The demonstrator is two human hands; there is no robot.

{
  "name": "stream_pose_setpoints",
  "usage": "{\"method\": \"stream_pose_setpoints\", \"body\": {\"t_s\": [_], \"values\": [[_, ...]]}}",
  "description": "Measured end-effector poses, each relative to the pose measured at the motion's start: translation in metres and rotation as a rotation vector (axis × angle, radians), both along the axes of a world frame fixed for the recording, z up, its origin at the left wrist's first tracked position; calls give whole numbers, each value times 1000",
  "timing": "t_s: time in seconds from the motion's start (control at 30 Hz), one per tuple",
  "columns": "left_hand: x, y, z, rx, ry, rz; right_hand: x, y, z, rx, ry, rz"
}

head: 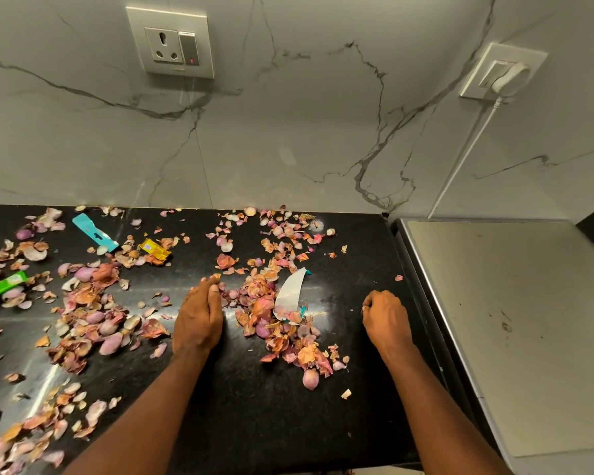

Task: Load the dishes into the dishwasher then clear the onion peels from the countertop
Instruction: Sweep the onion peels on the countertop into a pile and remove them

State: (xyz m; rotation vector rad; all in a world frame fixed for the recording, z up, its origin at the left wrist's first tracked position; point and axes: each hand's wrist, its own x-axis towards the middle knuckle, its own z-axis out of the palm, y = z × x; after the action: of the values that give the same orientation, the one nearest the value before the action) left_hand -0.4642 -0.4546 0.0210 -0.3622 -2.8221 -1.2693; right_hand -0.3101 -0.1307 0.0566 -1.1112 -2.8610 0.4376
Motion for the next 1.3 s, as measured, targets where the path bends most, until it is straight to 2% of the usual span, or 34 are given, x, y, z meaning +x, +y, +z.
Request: {"method": "stream_pose_setpoints", "body": {"t_s": [0.1,0.23,0.33,0.4,0.43,0.5,0.57,0.63,0.7,0.8,0.87,0.97,1.0,1.07,1.17,1.23,1.3], "values": [[0,0,0,-4,3,5,-2,-7,8,-21,-40,-14],[0,-1,0,-13,5,-2,-3,-19,14,-184,-7,-50],[-1,-1,0,-15,8,-7,-4,-34,8,-486,68,-17],[-1,-1,-1,-11,4,-9,0,-45,7,-769,232,-41],[-1,-1,-1,-8,4,-9,3,-49,6,-793,326,-62],[-2,-2,-1,-3,8,-13,7,-52,-2,-513,385,-51],[-2,-3,-1,-3,19,-41,10,-56,-11,-323,232,45],[-1,-4,0,0,24,-98,12,-68,-18,-305,19,132],[2,-5,1,-9,11,-159,12,-88,-23,-304,-43,222],[11,-1,3,-54,-23,-267,9,-116,-19,-411,-14,401],[21,8,7,-1,-56,-313,4,-121,-16,-490,-15,499],[42,21,15,131,-81,-357,0,-106,4,-690,122,406],[49,23,18,162,-76,-358,2,-96,13,-700,161,382],[58,19,19,235,-62,-330,9,-75,29,-580,155,377],[58,7,15,289,-30,-196,29,-56,40,-414,-79,354],[57,2,13,336,-46,-106,43,-62,40,-417,-303,293],[58,2,16,418,-101,-46,51,-78,36,-454,-414,258]]}}
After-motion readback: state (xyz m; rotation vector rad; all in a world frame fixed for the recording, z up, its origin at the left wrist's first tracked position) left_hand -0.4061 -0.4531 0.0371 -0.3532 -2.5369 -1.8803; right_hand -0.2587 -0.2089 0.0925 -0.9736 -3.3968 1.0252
